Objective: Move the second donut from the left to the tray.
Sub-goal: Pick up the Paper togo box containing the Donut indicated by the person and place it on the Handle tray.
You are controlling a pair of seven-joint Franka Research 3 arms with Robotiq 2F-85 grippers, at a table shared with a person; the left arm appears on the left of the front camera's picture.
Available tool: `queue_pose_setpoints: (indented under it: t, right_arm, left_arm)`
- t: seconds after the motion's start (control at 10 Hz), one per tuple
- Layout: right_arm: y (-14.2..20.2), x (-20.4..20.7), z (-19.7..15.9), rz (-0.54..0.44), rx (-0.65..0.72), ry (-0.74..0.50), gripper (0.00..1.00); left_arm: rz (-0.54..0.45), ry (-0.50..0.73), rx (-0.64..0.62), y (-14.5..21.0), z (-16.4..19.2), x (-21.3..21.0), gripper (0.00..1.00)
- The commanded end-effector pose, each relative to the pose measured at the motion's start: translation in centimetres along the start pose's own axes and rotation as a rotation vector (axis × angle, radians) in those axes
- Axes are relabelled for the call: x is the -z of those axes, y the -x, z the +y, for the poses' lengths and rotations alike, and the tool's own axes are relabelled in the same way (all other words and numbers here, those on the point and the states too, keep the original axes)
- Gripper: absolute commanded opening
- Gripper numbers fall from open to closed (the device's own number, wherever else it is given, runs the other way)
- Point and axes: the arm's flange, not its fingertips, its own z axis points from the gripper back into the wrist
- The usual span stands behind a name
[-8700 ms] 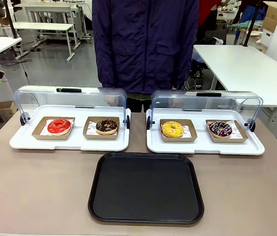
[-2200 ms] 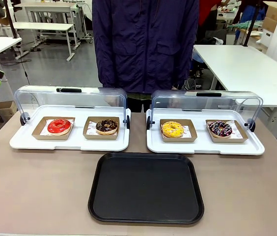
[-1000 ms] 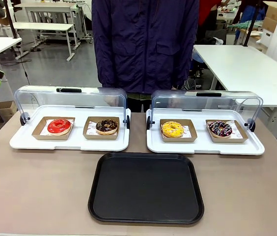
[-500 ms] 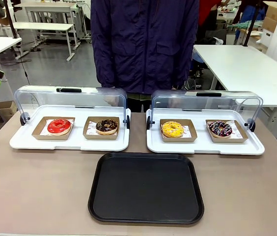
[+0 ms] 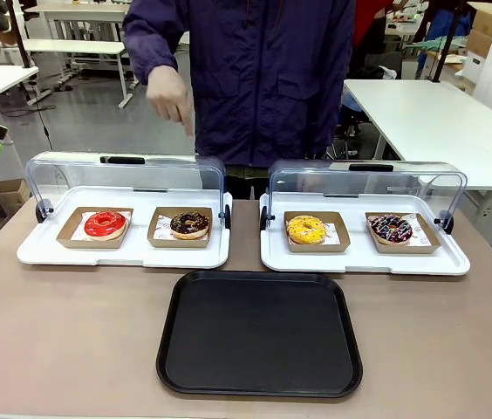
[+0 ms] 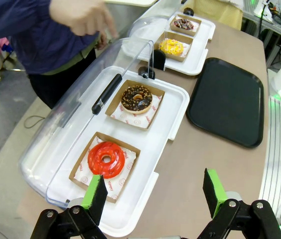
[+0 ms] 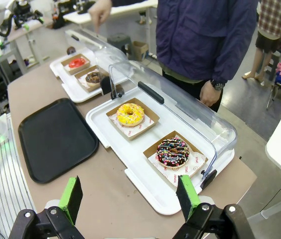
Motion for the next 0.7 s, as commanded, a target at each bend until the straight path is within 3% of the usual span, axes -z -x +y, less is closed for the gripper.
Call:
queue_pose_setpoints:
  t: [0.0,0.6]
  right_arm:
    - [-0.26,0.02,-0.24,-0.026,-0.023,0.0,1.0]
    - [-0.26,0.02,-0.24,-0.026,-0.023,0.0,1.0]
  left_arm:
    - [-0.005,0.008,0.014,0.0,0.06,-0.04,1.0]
    - [-0.005,0.008,0.014,0.0,0.06,-0.04,1.0]
